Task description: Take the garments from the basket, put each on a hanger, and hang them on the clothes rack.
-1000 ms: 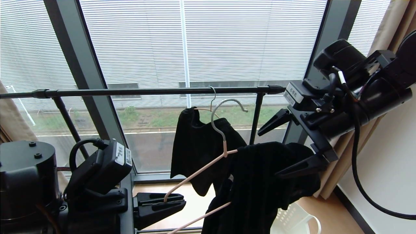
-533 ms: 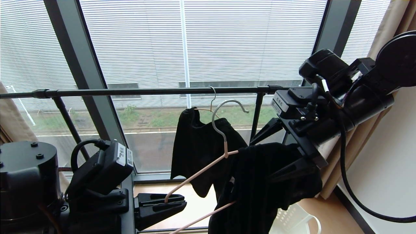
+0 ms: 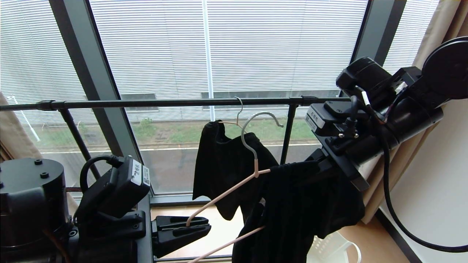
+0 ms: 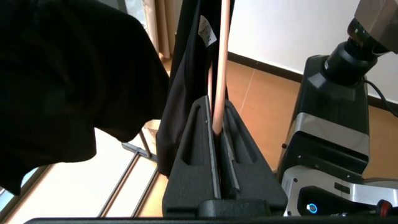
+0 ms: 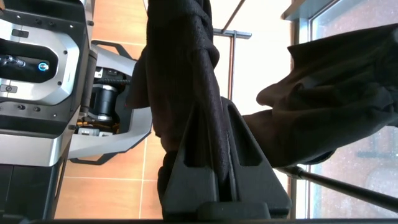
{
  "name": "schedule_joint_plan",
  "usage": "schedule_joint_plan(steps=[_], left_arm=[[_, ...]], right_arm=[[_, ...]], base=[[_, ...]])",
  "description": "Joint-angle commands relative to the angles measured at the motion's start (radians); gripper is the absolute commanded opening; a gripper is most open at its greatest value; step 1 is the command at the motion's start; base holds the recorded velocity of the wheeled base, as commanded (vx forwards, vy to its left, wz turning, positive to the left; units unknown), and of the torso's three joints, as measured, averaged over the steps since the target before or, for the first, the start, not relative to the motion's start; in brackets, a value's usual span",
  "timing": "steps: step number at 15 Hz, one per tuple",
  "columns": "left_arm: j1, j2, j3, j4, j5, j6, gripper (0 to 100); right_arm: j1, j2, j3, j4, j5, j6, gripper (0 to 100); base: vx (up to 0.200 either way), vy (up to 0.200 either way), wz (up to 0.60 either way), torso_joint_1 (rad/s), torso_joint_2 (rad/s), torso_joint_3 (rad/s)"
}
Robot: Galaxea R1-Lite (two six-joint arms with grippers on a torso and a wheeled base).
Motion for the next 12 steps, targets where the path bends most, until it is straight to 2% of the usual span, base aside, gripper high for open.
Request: schedule_joint_plan(steps=[1, 3, 4, 7, 9, 12], left_arm=[[0.0, 0.006, 0.001, 0.0, 0.0, 0.0, 0], [0.002, 0.011, 0.001, 0.0, 0.0, 0.002, 0], [0.002, 0.014, 0.003, -0.001, 0.0, 0.003, 100], [0.012, 0.014, 0.001, -0.004, 0.003, -0.009, 100], [0.054, 0.001, 0.024, -0.009, 0.002, 0.0, 100], [0.117, -0.063, 0.096, -0.115, -0.001, -0.003, 100]], right_arm=[[0.0, -0.004, 0.01, -0.001, 0.0, -0.001, 0], [0.0, -0.004, 0.012, -0.001, 0.0, -0.001, 0], [0.0, -0.004, 0.012, -0.001, 0.002, -0.001, 0], [0.0, -0.013, 0.012, -0.001, 0.002, 0.001, 0], [-0.001, -0.018, 0.012, -0.001, 0.002, 0.002, 0], [-0.035, -0.024, -0.01, -0.015, -0.006, 0.024, 0]], base=[[0.0, 0.0, 0.0, 0.0, 0.0, 0.0], [0.0, 0.0, 0.0, 0.0, 0.0, 0.0], [0.0, 0.0, 0.0, 0.0, 0.0, 0.0], [0.0, 0.0, 0.0, 0.0, 0.0, 0.0], [0.0, 0.0, 0.0, 0.0, 0.0, 0.0], [0.0, 0.0, 0.0, 0.0, 0.0, 0.0]])
